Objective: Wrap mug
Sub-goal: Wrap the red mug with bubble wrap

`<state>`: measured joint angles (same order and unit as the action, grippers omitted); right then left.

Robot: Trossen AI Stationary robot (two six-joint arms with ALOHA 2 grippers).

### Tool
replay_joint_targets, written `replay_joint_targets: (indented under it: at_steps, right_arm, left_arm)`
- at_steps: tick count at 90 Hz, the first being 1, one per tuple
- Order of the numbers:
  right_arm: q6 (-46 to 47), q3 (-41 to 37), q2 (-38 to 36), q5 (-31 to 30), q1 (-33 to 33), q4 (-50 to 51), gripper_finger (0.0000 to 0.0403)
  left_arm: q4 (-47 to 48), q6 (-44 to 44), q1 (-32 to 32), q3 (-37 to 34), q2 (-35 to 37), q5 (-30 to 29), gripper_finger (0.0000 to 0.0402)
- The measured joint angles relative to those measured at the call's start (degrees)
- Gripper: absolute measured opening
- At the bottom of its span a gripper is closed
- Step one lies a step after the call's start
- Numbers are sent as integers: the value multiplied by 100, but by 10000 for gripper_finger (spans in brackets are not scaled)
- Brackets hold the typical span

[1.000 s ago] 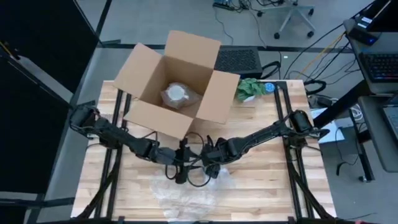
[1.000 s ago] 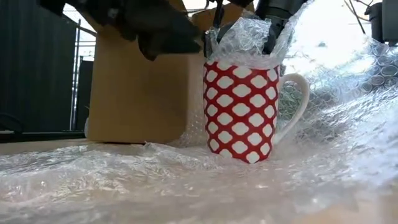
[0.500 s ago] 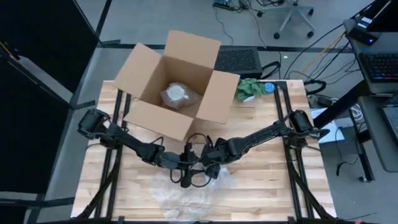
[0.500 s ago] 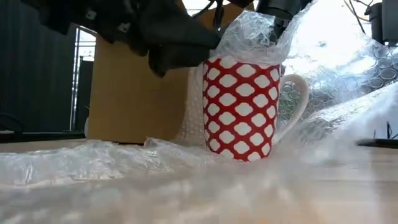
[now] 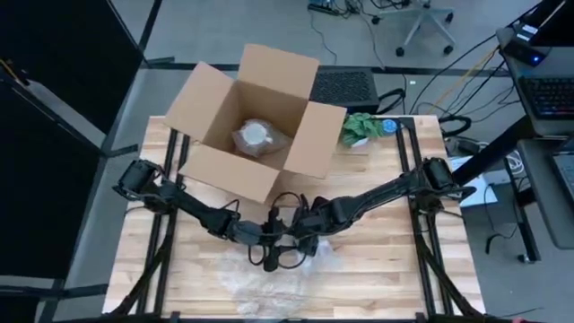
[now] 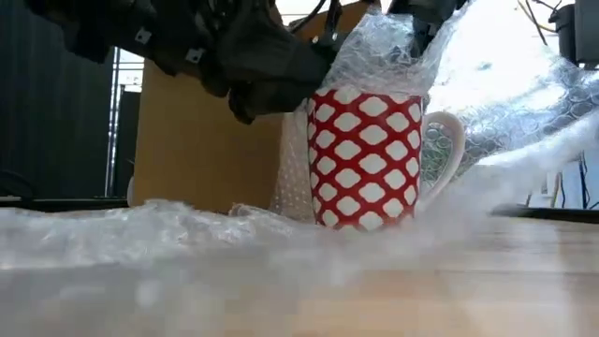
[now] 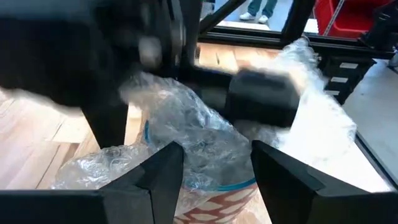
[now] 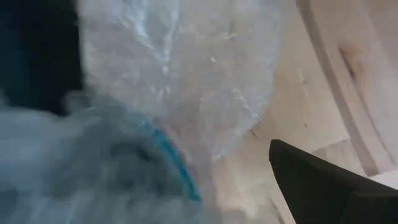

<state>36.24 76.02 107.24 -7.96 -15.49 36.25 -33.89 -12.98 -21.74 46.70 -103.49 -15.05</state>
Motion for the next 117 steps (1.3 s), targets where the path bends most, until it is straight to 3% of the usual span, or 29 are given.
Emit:
replay_joint_targets:
  at_steps: [44,61,71,89,117]
  right_arm:
    - [28,21,-1057,63,4,418,265]
    - [114,36,-1383,2,69,105,265]
    - [72,38,-1157,-216,169,-314,265]
    - [145,39,-566,299,8,167,265]
    - [249,60,310,175,-30,-79,265]
  left_arm:
    - [-73,-4,0,-15,-15,-17,180]
    - [-109,-4,0,-20,-17,-17,180]
    - [-141,-6,0,-24,-19,-17,180]
    - [-144,-4,0,-24,-21,-15,180]
    - [-164,18,0,-24,-21,-5,180]
